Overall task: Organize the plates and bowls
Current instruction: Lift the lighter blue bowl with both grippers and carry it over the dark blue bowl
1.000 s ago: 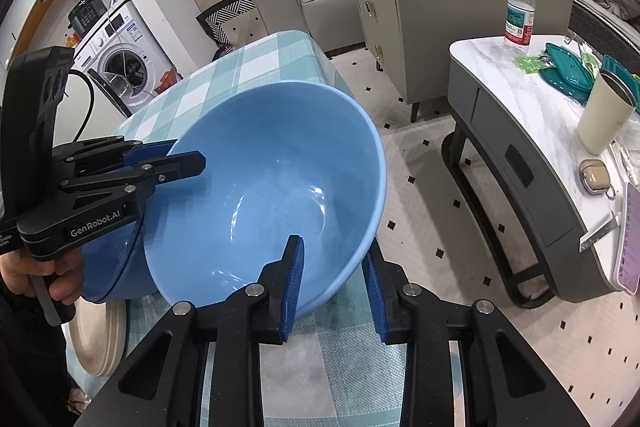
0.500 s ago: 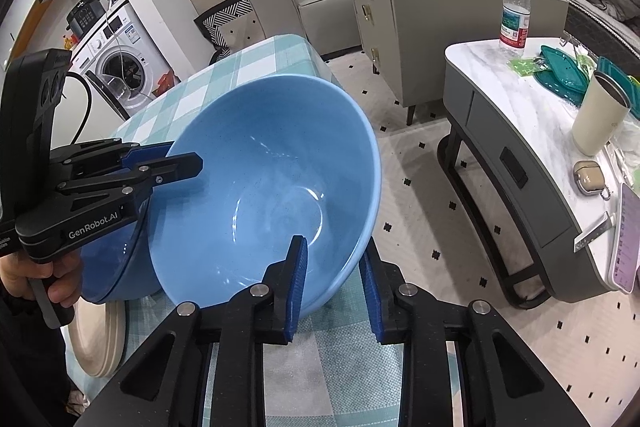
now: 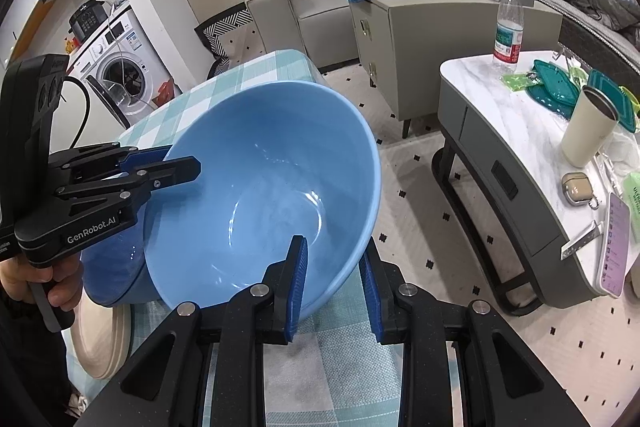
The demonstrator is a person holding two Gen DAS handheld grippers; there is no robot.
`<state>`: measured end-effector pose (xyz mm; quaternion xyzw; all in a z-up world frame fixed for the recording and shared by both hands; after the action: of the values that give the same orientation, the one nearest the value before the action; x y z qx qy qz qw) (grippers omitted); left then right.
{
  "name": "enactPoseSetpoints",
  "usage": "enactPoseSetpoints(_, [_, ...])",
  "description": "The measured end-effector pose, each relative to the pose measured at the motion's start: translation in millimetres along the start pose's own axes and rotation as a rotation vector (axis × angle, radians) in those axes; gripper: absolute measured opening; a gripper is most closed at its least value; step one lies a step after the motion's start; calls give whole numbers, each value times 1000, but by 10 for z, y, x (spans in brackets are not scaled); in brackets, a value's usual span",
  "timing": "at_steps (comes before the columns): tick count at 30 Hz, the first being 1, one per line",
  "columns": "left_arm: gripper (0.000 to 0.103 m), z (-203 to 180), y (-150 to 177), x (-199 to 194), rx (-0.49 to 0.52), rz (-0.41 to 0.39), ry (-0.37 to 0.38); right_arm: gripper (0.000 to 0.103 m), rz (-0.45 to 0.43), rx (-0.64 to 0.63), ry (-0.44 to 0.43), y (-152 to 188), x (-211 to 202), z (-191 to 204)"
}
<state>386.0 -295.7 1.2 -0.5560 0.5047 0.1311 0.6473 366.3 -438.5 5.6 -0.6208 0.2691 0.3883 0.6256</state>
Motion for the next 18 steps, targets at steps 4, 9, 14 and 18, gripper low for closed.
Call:
enactPoseSetpoints(4, [21, 6, -30, -83, 0, -20, -3, 27, -20, -12, 7, -54, -90, 28])
enactPoseSetpoints(9, [21, 18, -65, -184, -2, -44, -8, 27, -31, -25, 15, -118, -166, 62])
enactPoseSetpoints(14, [21, 43, -108, -285, -9, -69, -9, 27, -48, -40, 18, -165, -240, 108])
enactPoseSetpoints(18, [21, 64, -125, -360, -13, -86, -13, 27, -60, -50, 21, -213, -299, 143])
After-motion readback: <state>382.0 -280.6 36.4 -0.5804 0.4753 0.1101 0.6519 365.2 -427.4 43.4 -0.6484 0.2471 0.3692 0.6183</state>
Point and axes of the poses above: each gripper's, at about its wrist camera, not at the fingertips, and x roughly the way its jaws point, z to its left, y to its underside, the point moved 8 cm from there along x, roughly the way its jaws point, and after that the axes turned 10 degrees about -x, right-handed, at the moved point
